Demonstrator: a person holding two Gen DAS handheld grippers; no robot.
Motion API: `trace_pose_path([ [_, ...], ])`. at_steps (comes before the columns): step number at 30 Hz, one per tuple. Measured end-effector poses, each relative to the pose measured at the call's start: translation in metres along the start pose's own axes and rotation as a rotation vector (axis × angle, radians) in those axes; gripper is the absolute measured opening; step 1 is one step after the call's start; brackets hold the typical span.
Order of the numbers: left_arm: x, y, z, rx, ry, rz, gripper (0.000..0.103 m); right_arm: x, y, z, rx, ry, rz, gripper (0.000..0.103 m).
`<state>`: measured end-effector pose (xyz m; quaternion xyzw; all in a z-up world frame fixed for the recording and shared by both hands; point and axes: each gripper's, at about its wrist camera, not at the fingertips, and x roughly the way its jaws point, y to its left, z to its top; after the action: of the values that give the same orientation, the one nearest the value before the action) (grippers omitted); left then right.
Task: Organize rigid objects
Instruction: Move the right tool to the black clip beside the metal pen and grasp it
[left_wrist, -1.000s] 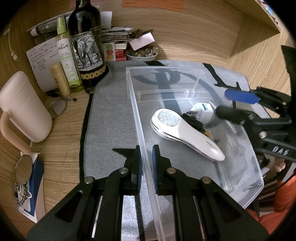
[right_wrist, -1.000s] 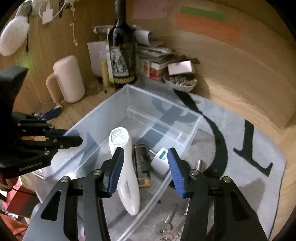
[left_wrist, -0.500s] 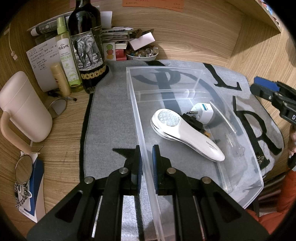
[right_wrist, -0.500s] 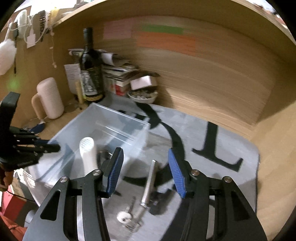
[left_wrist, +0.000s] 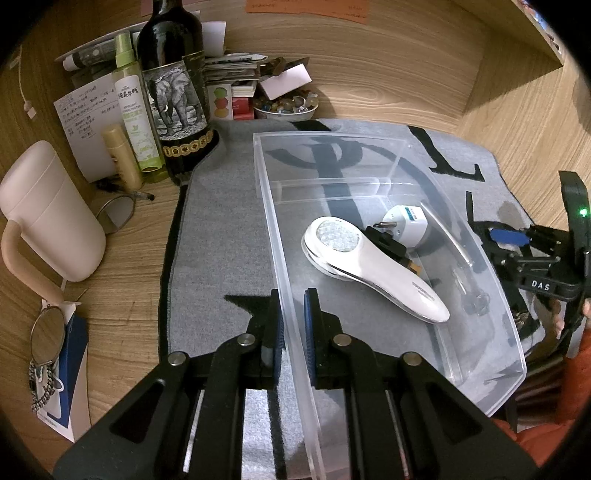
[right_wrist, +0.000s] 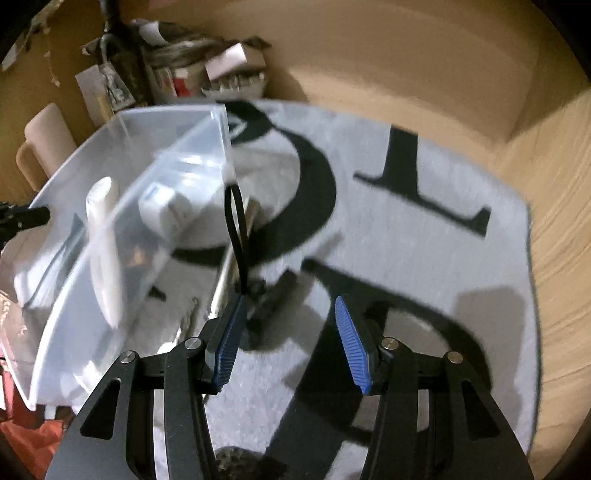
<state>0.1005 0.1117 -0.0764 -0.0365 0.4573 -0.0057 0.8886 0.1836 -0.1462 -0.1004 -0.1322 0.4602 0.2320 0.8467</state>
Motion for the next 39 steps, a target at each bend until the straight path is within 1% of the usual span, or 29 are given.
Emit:
trace_pose_path([
  [4, 0.0, 0.0, 0.0, 0.001, 0.0, 0.0, 0.01, 0.001, 0.0, -0.004, 0.008, -0.001, 0.04, 0.047],
  [11, 0.0, 0.0, 0.0, 0.001, 0.0, -0.001, 0.01, 0.015, -0.001, 0.0, 0.005, 0.014, 0.039, 0.046],
  [12, 0.0, 0.0, 0.0, 0.002, 0.0, -0.001, 0.01, 0.018, -0.002, 0.002, 0.011, 0.013, 0.038, 0.044],
  [13, 0.0, 0.0, 0.0, 0.001, 0.0, 0.0, 0.01, 0.02, -0.003, 0.003, 0.012, 0.013, 0.04, 0.038],
  [14, 0.0, 0.0, 0.0, 0.001, 0.0, 0.0, 0.01, 0.021, -0.002, 0.004, 0.012, 0.013, 0.045, 0.035],
  [15, 0.0, 0.0, 0.0, 0.0, 0.001, -0.001, 0.01, 0.022, -0.003, 0.005, 0.011, 0.014, 0.055, 0.029],
  [16, 0.0, 0.0, 0.0, 0.0, 0.001, -0.001, 0.01, 0.022, -0.002, 0.006, 0.006, 0.01, 0.059, 0.026],
  [21, 0.0, 0.0, 0.0, 0.0, 0.0, -0.001, 0.01, 0.017, -0.001, 0.006, -0.012, -0.024, 0.018, 0.025],
  [29, 0.0, -0.001, 0.0, 0.0, -0.001, -0.002, 0.01, -0.006, -0.011, 0.01, 0.019, -0.081, -0.017, 0.025],
  [33, 0.0, -0.001, 0.0, 0.0, -0.001, -0.002, 0.01, -0.025, -0.006, 0.015, 0.009, -0.134, -0.027, 0.025],
  [39, 0.0, -0.002, 0.0, 0.002, -0.002, -0.002, 0.01, -0.052, 0.012, 0.029, -0.021, -0.224, -0.008, 0.025],
])
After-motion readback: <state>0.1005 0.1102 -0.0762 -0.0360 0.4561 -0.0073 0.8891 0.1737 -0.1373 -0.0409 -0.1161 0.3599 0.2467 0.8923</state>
